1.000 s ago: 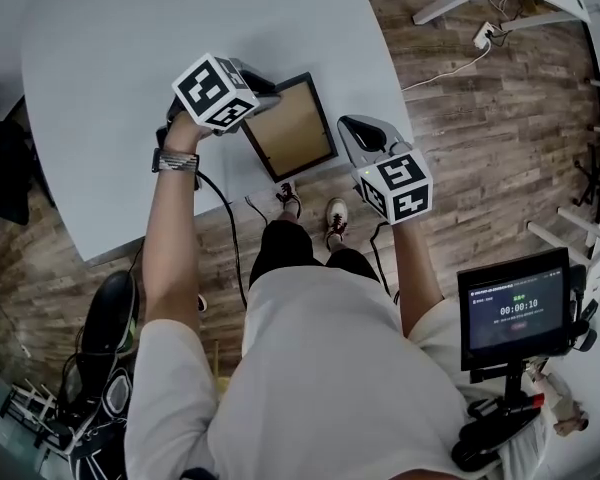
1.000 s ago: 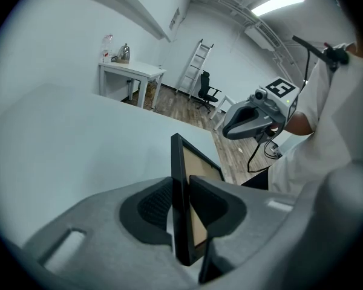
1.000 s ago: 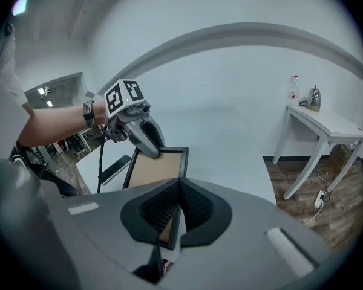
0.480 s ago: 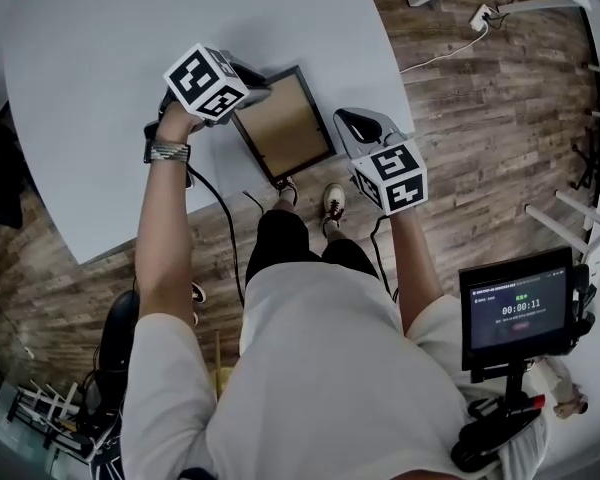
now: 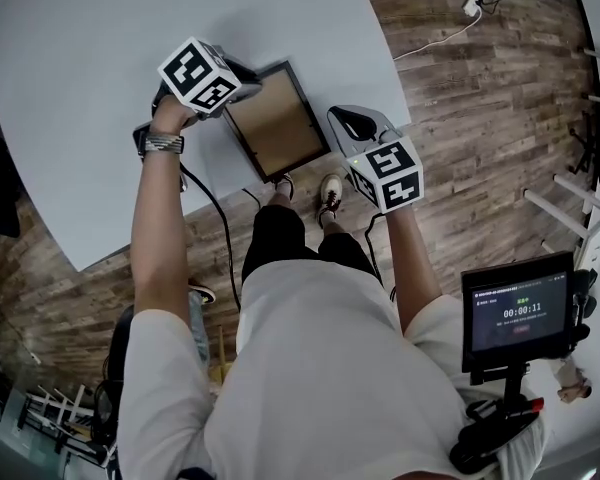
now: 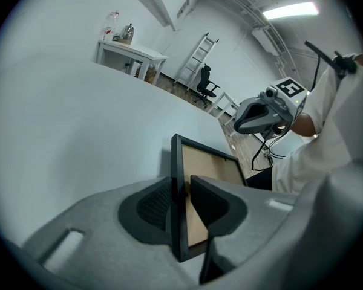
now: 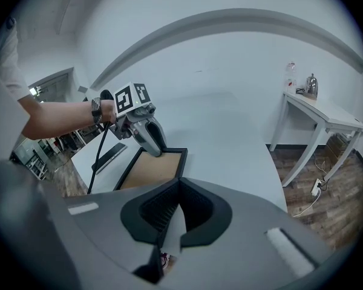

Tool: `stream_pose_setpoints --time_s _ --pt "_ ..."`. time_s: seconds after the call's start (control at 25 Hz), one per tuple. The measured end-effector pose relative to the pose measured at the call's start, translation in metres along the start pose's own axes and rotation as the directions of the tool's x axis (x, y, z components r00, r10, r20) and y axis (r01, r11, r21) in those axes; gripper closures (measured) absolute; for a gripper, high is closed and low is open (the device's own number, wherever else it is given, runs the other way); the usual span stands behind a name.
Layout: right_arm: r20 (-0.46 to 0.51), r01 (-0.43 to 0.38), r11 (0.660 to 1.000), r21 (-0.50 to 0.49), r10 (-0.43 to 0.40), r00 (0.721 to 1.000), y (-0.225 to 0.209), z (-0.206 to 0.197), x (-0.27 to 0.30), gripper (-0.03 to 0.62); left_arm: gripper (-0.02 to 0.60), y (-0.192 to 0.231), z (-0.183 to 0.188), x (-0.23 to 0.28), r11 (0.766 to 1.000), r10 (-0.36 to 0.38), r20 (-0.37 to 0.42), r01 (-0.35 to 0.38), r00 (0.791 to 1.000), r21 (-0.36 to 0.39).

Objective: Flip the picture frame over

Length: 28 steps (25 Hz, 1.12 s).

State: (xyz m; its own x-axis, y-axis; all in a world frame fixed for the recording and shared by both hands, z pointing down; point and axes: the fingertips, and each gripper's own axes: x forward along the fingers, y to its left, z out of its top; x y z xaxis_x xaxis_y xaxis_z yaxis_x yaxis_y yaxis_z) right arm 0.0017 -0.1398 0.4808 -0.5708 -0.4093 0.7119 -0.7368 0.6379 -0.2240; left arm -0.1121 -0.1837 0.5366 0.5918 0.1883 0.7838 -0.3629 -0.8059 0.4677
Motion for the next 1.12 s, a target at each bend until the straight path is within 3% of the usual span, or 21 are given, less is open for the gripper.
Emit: stream_pose_setpoints --time_s 0.48,0.72,0.8,0.88,1.12 --pt "-0.003 -0.001 1.0 0.012 0.001 1.0 0.0 -0.001 0.001 0.591 0.474 0.005 -0.006 0.005 1.0 0.018 -0.022 -0.018 1.0 0.002" --pt "0.0 -0.004 1.0 0.004 0.004 1.0 0.0 0.001 0.001 0.591 0.468 0.006 -0.007 0.007 0.996 0.081 -0.047 -0.079 0.996 0.051" --pt "0.004 -0.006 1.0 0.001 0.006 1.0 0.001 0.003 0.002 0.591 0.42 0.01 -0.005 0.005 0.992 0.116 -0.04 -0.113 0.992 0.056" --pt "0.007 -0.007 1.0 -0.001 0.007 1.0 0.001 0.004 0.002 0.591 0.419 0.015 -0.003 0.002 0.987 0.149 -0.036 -0.147 0.988 0.066" --pt "0.022 -0.004 1.0 -0.001 0.004 1.0 0.0 0.01 0.005 0.592 0.422 0.016 0.006 -0.015 0.977 0.208 0.036 -0.209 0.977 0.033"
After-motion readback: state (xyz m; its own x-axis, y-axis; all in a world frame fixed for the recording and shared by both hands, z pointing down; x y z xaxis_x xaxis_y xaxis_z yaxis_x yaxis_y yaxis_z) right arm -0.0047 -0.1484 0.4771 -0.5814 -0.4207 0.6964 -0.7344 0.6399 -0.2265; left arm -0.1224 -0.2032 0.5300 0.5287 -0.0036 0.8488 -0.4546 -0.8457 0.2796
